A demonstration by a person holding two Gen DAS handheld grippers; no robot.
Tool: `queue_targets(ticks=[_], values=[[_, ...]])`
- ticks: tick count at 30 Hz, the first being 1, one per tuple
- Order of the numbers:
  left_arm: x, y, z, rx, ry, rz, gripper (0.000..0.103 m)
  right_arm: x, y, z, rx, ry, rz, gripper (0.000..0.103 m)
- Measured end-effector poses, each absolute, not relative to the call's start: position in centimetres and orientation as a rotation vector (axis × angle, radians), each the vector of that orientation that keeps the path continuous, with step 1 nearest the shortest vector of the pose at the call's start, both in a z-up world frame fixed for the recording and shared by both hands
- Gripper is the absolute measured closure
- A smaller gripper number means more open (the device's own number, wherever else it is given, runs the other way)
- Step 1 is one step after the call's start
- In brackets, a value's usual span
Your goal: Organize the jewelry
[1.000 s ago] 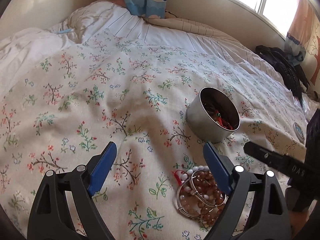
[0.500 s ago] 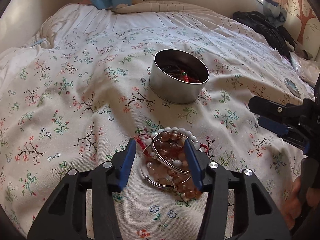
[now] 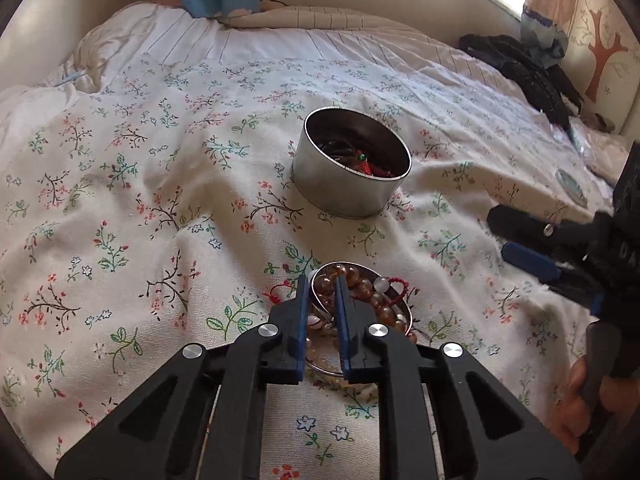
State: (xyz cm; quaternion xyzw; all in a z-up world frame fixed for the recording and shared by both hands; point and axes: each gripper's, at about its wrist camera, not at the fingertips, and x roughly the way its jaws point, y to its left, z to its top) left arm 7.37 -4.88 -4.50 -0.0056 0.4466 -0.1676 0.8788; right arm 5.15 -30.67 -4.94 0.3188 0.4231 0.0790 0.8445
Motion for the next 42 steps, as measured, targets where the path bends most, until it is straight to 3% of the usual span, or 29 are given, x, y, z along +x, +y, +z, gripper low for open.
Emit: queue_targets(ticks=[1, 11, 14, 15, 16, 18, 19, 20, 27, 34, 42], values=[[7.6, -4.4, -4.3, -0.057, 0.929, -0.367, 0.103, 5.2, -30.6, -5.0, 0.671, 0.896, 0.168, 0.025], [9.4, -2.3, -5.5, -0.203, 1.015, -0.374, 0.102, 5.6, -29.6, -5.4, 0.618, 0.937, 0.171, 0.025], [9.1, -3.9, -5.7, -0.128, 1.013, -0.393, 0.087, 5.6, -30.0, -5.5, 0.635, 0.934, 0.163, 0.025], [9.0, -4.4, -5.7, -0.100, 1.010, -0.389, 0.073, 5.6, -30.1, -5.5, 0.637, 0.933, 0.163, 0.025], [8.9, -4.8, -5.8, -0.083, 1.005, -0.389, 0.066, 5.6, -30.0, -5.5, 0.636, 0.932, 0.165, 0.025], [9.0, -5.5, -6.1, -0.058, 1.009, -0.390, 0.068, 5.6, -29.9, -5.4, 0.629, 0.933, 0.169, 0.025], [9.0, -5.8, -6.2, -0.039, 1.013, -0.381, 0.088, 5.6, -29.8, -5.4, 0.627, 0.934, 0.171, 0.025], [8.9, -6.1, -6.3, -0.013, 1.017, -0.386, 0.093, 5.7, -29.8, -5.4, 0.626, 0.935, 0.172, 0.025], [8.7, -4.0, -4.6, -0.195, 0.971, -0.483, 0.099, 5.7, -30.0, -5.6, 0.634, 0.936, 0.163, 0.025], [9.8, 0.5, -4.4, -0.397, 0.938, -0.393, 0.100, 6.0, -29.0, -6.0, 0.608, 0.973, 0.199, 0.025], [11.0, 2.7, -5.3, -0.436, 0.961, -0.245, 0.100, 6.8, -23.4, -4.9, 0.321, 0.959, 0.298, 0.025]])
